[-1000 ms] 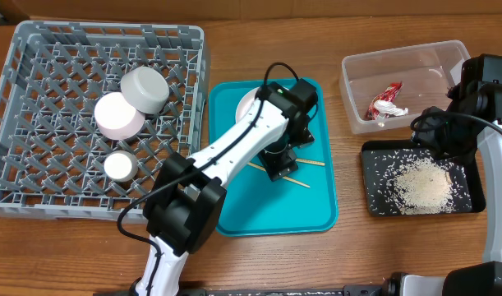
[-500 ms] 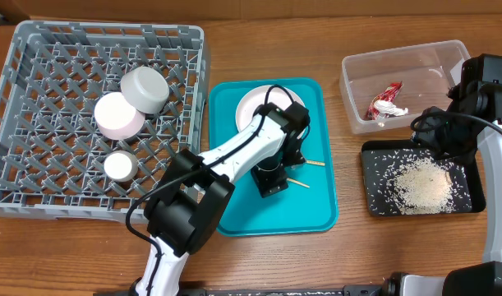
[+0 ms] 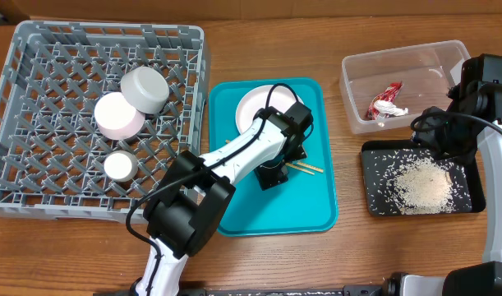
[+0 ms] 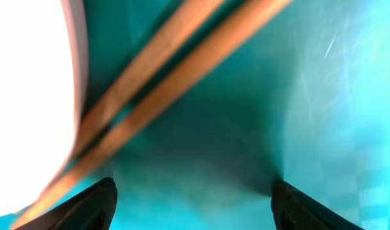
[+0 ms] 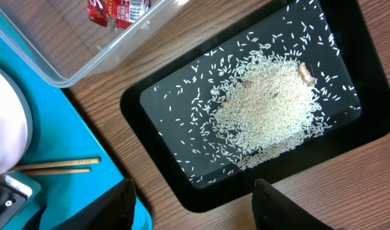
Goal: Sort waste into correct bins and load items into the dishwasher
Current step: 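Reach the left gripper down to the wooden chopsticks on the tray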
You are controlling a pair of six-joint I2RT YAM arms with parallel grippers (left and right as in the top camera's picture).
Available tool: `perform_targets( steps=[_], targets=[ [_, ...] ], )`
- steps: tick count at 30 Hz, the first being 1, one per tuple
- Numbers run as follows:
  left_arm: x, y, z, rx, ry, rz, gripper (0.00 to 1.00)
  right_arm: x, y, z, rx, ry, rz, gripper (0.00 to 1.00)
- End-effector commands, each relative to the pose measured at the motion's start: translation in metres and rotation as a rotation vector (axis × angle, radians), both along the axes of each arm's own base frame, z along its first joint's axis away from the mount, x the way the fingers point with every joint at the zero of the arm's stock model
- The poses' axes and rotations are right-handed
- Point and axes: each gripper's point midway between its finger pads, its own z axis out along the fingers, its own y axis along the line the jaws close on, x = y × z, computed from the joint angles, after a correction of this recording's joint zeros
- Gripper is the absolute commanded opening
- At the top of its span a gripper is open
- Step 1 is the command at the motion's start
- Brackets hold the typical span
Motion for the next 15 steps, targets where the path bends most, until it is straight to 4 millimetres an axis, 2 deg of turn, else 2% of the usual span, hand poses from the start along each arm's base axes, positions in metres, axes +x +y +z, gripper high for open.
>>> perform_targets(
  steps=[1, 9, 15],
  targets=[
    [0.001, -0.004, -0.003, 0.014, -0.014, -0.027, 0.77, 0.003, -0.002, 0.013, -0.016, -0.047, -0.004, 0.61],
    [0.005, -0.034, 0.025, -0.06, -0.097, -0.109, 0.81, 0.004, -0.002, 0.013, -0.015, -0.048, -0.004, 0.6],
    [0.011, -0.045, 0.025, -0.094, -0.127, -0.145, 0.9, 0.003, -0.002, 0.013, -0.015, -0.045, -0.004, 0.61]
  ],
)
